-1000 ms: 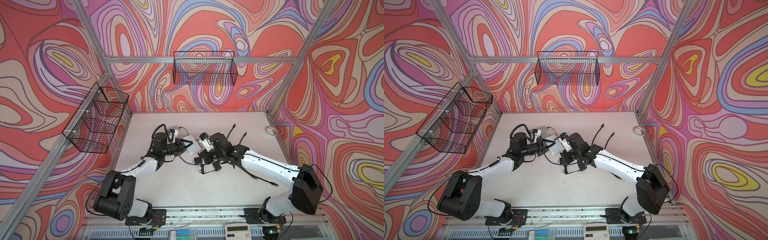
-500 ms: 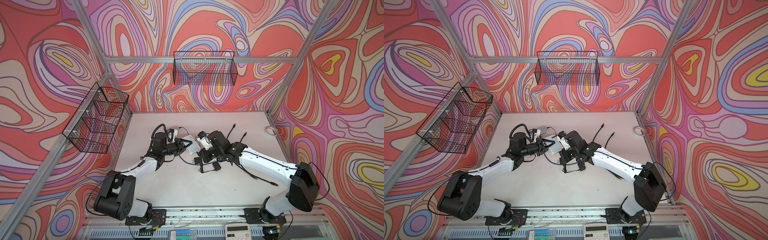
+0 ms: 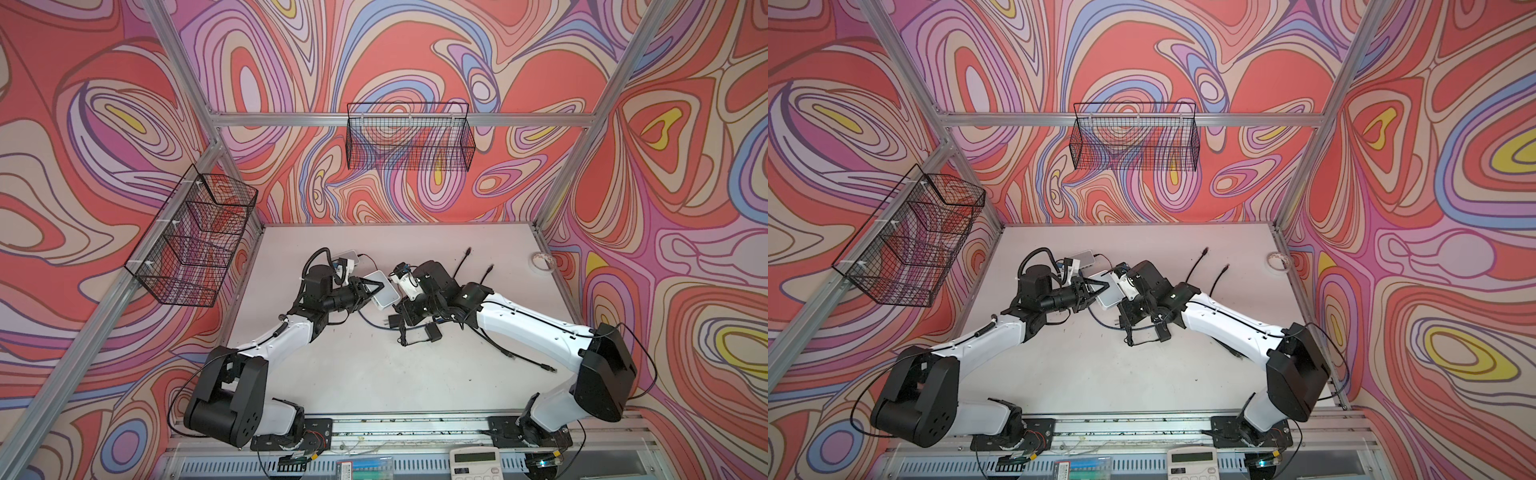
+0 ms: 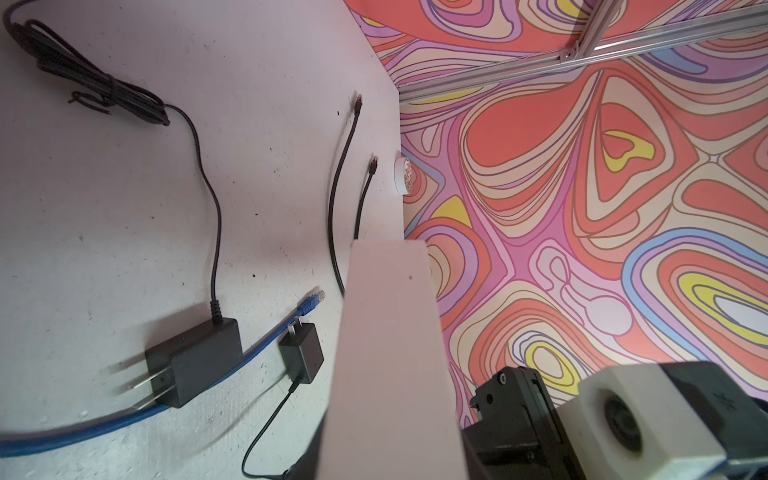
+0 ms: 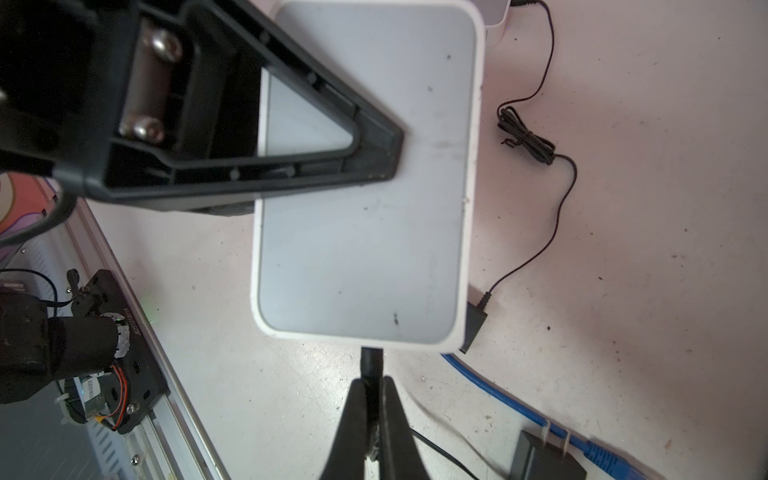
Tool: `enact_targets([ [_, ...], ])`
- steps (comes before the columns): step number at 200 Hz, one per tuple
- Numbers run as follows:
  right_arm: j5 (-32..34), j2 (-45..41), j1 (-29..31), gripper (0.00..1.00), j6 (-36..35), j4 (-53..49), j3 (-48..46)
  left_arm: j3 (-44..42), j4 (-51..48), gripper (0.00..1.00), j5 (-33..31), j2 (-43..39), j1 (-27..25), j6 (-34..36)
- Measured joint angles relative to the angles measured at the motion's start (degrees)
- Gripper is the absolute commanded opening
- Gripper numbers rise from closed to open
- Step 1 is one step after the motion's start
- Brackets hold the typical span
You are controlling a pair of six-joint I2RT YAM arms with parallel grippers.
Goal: Insert the plug into the switch port
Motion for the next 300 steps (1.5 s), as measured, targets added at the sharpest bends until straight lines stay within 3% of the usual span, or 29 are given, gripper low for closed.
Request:
enact_targets([
  [88,2.01,-1.51,0.39,0.0,0.2,2.05,-1.46,0.85,-2.08,0.0,-1.9,-1.42,-1.18,2.75],
  [300,4.48,-3.41,0.7,0.0,-1.36,6.97,-4.44,-0.92,1.99,0.0,-4.37,-2.12,-2.64,-1.9],
])
